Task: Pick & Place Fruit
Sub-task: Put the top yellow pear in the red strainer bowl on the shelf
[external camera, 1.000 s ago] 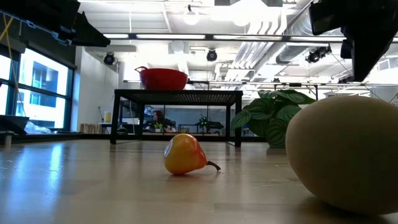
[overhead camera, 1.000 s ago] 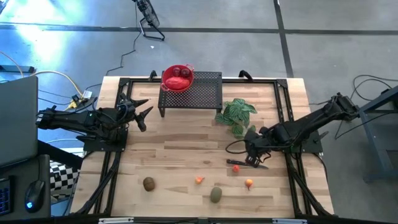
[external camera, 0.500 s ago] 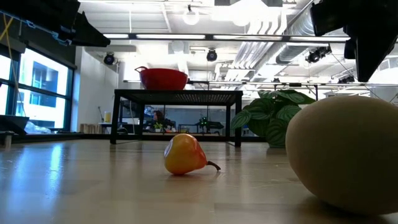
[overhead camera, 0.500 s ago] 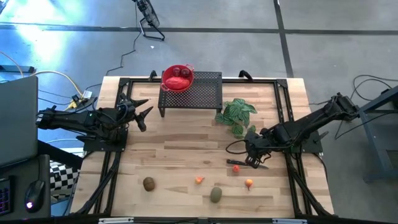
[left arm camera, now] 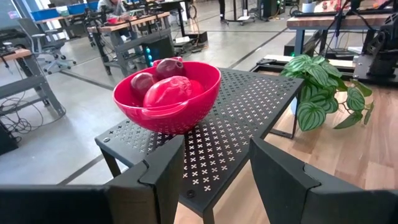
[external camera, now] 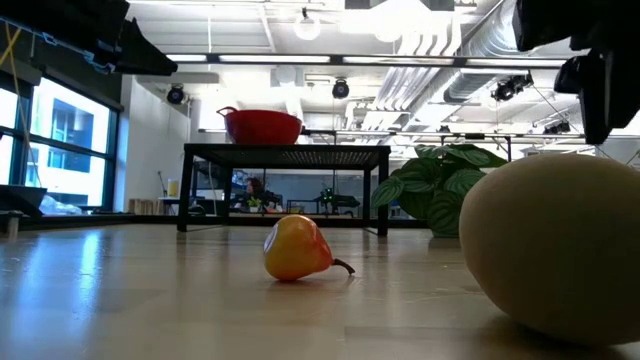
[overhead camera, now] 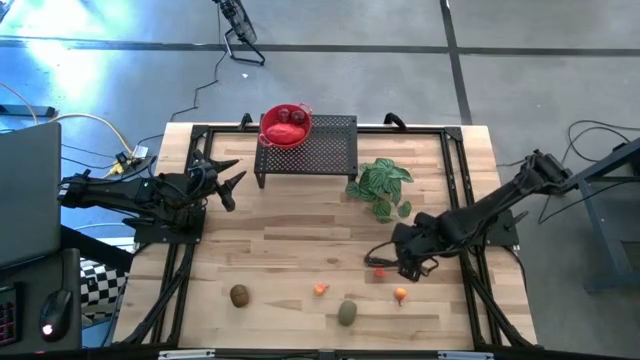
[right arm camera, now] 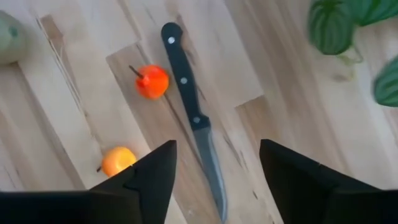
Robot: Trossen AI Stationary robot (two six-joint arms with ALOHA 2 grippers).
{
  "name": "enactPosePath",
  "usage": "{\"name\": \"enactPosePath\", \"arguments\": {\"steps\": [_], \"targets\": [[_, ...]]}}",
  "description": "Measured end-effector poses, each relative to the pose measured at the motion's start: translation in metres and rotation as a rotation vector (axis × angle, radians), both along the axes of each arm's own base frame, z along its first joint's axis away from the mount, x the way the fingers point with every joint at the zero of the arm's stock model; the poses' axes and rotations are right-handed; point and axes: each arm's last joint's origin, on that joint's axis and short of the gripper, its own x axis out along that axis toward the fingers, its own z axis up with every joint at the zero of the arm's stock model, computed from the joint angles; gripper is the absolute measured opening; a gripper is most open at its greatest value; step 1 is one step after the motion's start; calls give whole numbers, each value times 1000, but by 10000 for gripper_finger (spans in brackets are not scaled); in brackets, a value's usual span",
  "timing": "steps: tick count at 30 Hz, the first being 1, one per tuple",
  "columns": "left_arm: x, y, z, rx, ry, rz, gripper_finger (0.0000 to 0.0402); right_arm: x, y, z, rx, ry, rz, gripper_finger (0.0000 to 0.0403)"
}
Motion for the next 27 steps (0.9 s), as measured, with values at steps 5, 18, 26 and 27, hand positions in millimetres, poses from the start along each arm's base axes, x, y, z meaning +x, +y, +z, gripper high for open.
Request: {"name": "enactPosePath", "arguments": {"steps": [5,18,26,27], "targets": [[0,0,0,0,0,0,175,11,8,-5,32,-55,16,232],[0,0,0,-1,-1,0,175,31,23,-18,49,-145,80,216],[0,0,0,-1,0,0,175,44,40,-48,33,-102,134,215],[0,0,0,-1,0,1,175,45,41,-52,24,-89,136,215]]}}
